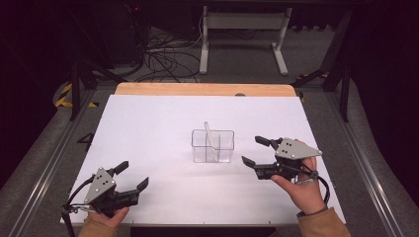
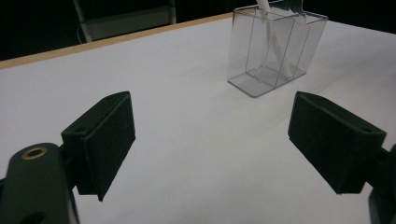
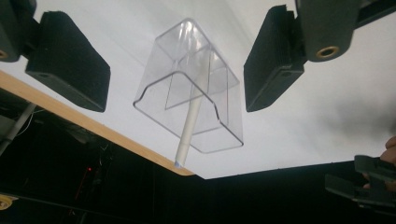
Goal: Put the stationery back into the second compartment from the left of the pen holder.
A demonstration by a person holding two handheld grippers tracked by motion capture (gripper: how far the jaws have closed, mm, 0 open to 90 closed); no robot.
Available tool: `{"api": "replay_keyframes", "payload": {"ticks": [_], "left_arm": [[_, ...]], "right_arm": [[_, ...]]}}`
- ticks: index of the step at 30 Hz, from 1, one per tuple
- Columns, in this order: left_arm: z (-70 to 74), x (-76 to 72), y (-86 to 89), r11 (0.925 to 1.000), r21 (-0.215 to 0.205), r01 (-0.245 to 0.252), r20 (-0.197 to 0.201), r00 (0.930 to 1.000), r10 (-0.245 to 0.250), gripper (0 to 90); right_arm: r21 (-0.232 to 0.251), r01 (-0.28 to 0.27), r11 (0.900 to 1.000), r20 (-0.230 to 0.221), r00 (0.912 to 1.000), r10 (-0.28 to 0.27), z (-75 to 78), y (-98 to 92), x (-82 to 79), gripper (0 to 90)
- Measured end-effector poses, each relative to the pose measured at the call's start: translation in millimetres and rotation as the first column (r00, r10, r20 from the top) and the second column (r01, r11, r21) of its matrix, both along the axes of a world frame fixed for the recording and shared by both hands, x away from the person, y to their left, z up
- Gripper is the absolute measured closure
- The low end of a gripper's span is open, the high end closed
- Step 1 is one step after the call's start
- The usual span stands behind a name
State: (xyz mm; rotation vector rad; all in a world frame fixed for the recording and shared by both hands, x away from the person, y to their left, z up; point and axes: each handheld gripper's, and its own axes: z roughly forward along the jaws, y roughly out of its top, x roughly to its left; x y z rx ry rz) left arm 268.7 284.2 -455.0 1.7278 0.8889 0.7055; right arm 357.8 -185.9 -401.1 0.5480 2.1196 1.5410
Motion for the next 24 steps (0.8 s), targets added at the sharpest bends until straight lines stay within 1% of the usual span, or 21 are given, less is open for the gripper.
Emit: {"api": "replay_keyframes", "payload": {"ticks": [3,6,10,14,18,19,22,23,24], "left_arm": [[0.1,-0.3,-0.2,1.0000,-0.001,0.001,-0.002,1.0000,-0.001,15.7],[0.0,-0.2,-0.1,1.0000,-0.001,0.000,-0.002,1.0000,0.000,15.7],[0.3,-0.6,0.0,1.0000,0.002,0.000,-0.003,1.0000,0.000,15.7],[0.2,-0.5,-0.2,1.0000,0.001,0.001,-0.001,1.0000,-0.001,15.7],[0.4,-0.7,-0.3,1.0000,0.003,0.001,0.001,1.0000,-0.001,15.7],[0.4,-0.7,-0.4,1.0000,0.003,0.001,0.001,1.0000,-0.001,15.7],[0.3,-0.7,-0.6,1.0000,0.004,-0.001,0.005,1.0000,0.001,15.7],[0.3,-0.8,-0.5,1.0000,0.002,-0.003,0.006,1.0000,0.003,15.7],[0.4,-0.9,-0.5,1.0000,0.001,-0.004,0.007,1.0000,0.004,15.7]], "right_arm": [[-0.014,-0.001,1.000,-0.002,1.0000,0.001,-9.2,-4.1,-2.0,23.9],[-0.012,-0.002,1.000,-0.002,1.0000,0.002,-17.6,-6.5,-4.2,23.9],[0.004,0.006,1.000,-0.005,1.0000,-0.006,-26.2,-10.9,-7.1,23.8],[0.015,0.027,1.000,-0.025,0.9993,-0.027,-36.8,-17.1,-8.8,24.0],[0.023,0.045,0.999,-0.047,0.9979,-0.044,-51.4,-25.1,-11.1,24.5],[0.022,0.052,0.998,-0.054,0.9972,-0.051,-55.5,-26.9,-11.1,25.0],[-0.013,0.092,0.996,-0.068,0.9934,-0.092,-68.3,-32.4,-9.3,26.7],[-0.011,0.099,0.995,-0.075,0.9922,-0.100,-72.0,-33.9,-9.0,26.6],[-0.007,0.105,0.994,-0.091,0.9902,-0.105,-74.9,-35.2,-9.7,26.2]]}}
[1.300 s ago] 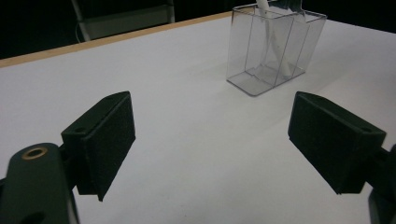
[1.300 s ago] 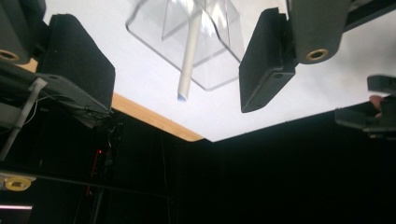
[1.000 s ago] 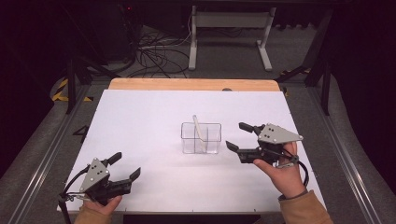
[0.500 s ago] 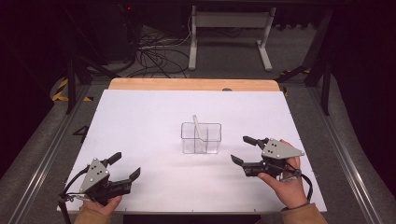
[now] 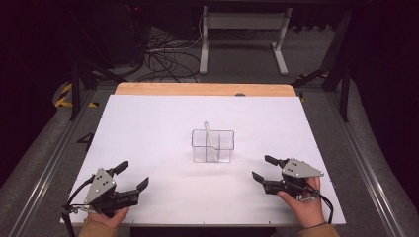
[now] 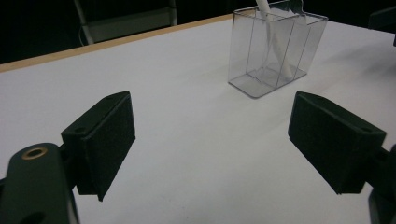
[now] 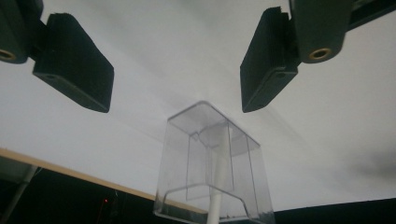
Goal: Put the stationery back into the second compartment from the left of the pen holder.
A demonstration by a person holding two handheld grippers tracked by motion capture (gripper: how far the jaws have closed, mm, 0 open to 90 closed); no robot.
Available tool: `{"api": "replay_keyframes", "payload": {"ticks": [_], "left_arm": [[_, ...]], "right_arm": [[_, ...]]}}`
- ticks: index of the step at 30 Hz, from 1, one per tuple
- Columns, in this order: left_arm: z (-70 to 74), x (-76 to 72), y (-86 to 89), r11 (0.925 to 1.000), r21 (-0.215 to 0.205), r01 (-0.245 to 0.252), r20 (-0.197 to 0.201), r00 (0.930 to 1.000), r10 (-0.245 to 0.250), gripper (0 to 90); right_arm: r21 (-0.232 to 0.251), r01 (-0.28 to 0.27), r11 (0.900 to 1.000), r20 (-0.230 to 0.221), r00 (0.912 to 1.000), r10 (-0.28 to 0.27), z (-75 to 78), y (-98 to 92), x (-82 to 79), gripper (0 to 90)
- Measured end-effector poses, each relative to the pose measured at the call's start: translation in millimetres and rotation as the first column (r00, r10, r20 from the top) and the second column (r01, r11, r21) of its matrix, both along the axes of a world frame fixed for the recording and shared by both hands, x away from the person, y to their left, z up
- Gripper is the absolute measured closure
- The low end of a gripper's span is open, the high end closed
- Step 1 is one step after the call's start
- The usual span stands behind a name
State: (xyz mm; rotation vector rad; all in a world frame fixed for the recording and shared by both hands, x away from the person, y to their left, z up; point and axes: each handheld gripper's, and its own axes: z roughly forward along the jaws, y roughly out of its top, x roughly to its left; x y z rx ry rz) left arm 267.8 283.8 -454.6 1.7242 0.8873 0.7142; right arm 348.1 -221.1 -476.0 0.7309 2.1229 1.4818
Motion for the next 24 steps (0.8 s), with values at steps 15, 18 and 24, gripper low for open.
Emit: {"api": "replay_keyframes", "payload": {"ticks": [15,18,24], "left_arm": [[-0.4,-1.1,3.6,1.0000,-0.004,0.006,0.046,0.9989,-0.006,14.3],[-1.6,0.5,4.2,0.9999,0.001,0.011,0.044,0.9990,-0.011,14.0],[-1.3,0.7,2.7,1.0000,0.008,0.001,0.037,0.9993,-0.002,13.8]], "right_arm": [[0.008,0.018,1.000,0.000,0.9998,-0.018,-7.6,-5.6,-4.2,21.6],[0.000,0.018,1.000,-0.006,0.9998,-0.018,-7.4,-4.9,-4.0,21.4],[0.001,0.016,1.000,-0.019,0.9997,-0.016,-7.0,-5.1,-4.5,21.1]]}}
